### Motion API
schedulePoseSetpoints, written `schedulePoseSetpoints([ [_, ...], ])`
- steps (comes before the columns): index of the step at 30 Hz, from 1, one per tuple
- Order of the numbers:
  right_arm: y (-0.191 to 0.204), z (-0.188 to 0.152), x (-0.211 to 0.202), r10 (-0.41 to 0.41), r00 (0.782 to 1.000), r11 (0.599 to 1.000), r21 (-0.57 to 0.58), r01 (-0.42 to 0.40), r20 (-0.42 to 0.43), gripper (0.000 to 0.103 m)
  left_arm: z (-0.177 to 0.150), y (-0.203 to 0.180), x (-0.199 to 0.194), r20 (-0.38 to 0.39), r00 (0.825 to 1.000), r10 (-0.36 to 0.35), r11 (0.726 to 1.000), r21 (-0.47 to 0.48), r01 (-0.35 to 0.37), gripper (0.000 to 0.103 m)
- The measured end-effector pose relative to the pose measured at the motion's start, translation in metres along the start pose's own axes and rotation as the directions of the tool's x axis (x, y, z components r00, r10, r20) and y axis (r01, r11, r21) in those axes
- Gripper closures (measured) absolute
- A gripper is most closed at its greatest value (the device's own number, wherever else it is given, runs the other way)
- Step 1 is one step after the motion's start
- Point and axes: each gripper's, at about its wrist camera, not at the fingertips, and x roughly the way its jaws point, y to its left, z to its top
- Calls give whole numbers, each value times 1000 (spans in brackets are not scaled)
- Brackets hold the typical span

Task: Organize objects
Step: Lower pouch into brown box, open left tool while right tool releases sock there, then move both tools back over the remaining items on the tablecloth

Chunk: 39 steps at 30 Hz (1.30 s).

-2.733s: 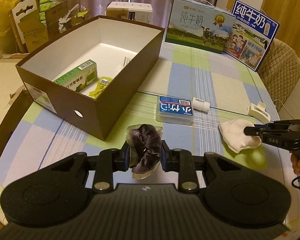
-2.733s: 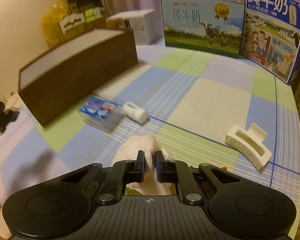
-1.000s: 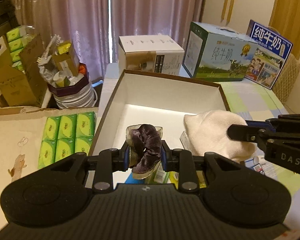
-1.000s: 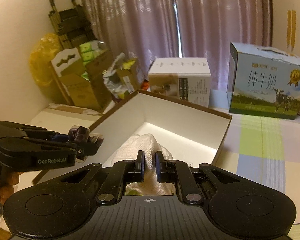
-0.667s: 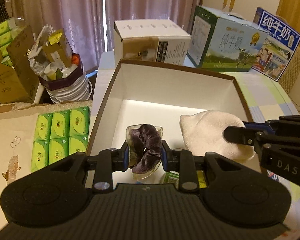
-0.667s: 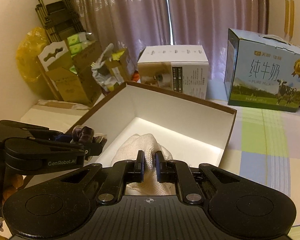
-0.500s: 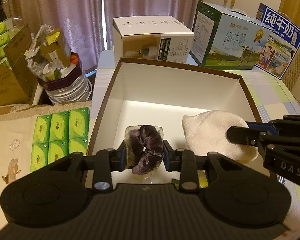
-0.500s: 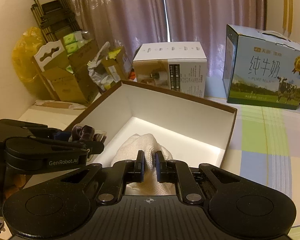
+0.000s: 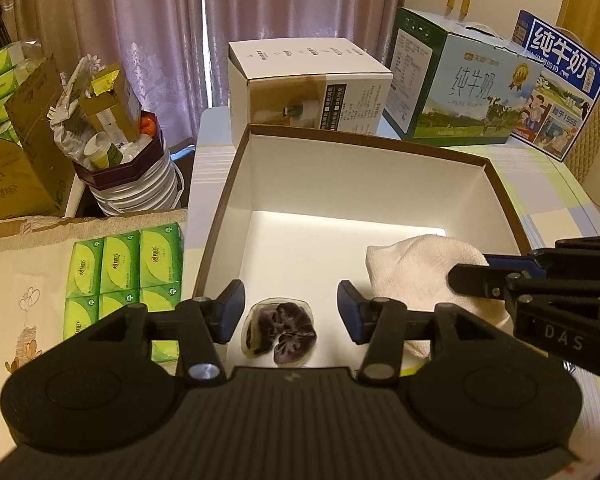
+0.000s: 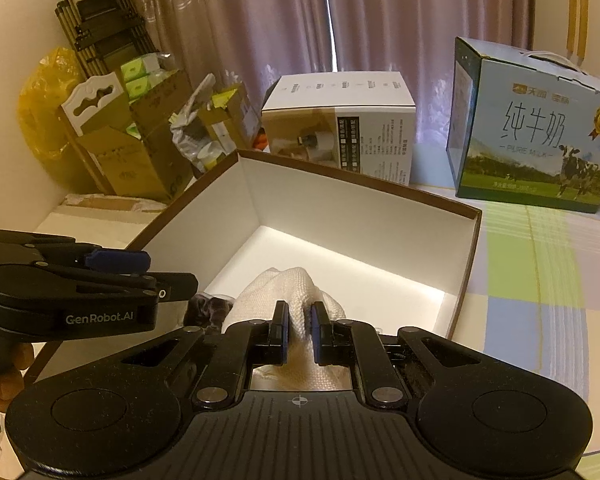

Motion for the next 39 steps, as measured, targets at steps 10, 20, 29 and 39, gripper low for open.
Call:
schedulePoseSetpoints([
  [10,3,2,1,21,999,1000,22,-22,33,89,-2,3,-4,4,1000,0,1000,-4,0,53],
  [20,11,-4,-15,6,999,999,-51,-4,45,46,-11,7,-17,3,1000,6,1000,-7,-6,36],
  [29,14,-23,-51,42,997,995,-92,-35,68,35,-21,3,-46,38,999,13,1000,-1,-13,18],
  [39,16,-42,-98,58,991,994,-93,-48,118,30,-36,-11,-99,129,991,26,1000,-8,-26,3],
])
